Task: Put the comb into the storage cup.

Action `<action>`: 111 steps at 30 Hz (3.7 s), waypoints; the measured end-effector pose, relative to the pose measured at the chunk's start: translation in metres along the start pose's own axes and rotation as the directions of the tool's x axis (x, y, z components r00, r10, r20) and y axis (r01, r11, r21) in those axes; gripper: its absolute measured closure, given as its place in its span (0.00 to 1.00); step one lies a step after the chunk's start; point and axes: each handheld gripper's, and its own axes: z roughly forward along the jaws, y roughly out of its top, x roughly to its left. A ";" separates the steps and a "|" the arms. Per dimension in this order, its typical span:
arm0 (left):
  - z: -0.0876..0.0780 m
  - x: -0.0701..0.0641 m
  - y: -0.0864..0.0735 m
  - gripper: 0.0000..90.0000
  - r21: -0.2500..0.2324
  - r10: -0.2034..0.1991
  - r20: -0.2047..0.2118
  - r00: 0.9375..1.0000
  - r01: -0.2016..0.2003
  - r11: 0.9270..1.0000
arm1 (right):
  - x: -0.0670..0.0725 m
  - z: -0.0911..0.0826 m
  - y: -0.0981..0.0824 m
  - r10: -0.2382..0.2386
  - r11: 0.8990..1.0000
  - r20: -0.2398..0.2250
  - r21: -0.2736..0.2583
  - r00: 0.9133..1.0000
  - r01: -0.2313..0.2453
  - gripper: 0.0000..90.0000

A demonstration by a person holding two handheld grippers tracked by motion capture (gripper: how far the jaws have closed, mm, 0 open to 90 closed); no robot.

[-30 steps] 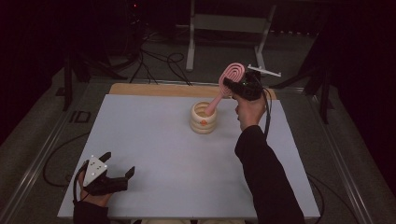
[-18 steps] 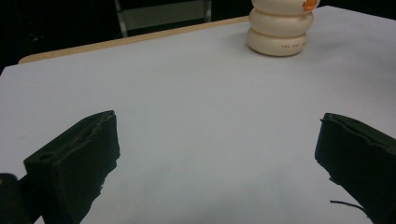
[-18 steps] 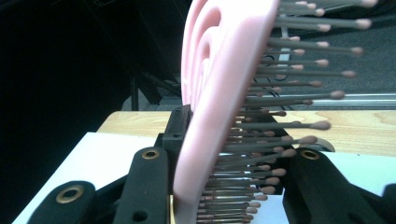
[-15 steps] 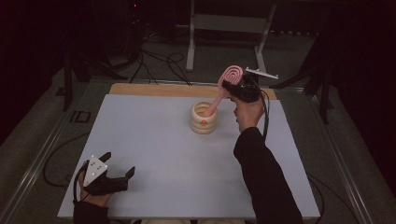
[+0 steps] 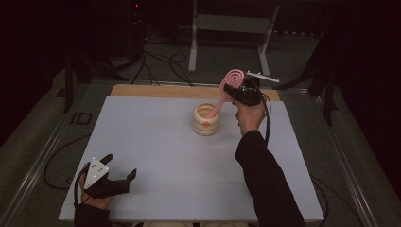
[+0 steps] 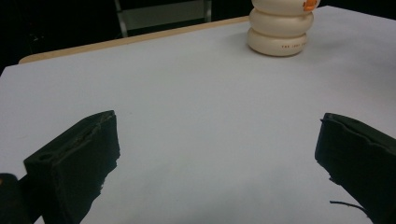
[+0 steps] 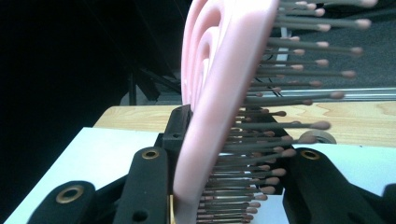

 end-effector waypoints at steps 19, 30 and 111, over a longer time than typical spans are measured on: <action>0.000 0.000 0.000 0.01 0.001 0.000 0.001 1.000 0.000 1.000 | 0.001 0.003 -0.004 -0.005 1.000 0.003 0.008 1.000 0.005 0.71; 0.000 0.000 0.000 0.01 0.002 0.002 0.002 1.000 -0.002 1.000 | 0.002 0.005 -0.006 -0.014 1.000 0.006 0.015 1.000 0.014 0.70; 0.001 0.000 -0.001 0.01 0.006 0.002 0.005 1.000 -0.002 1.000 | 0.020 0.030 -0.035 -0.049 0.996 -0.020 0.076 0.999 0.051 0.70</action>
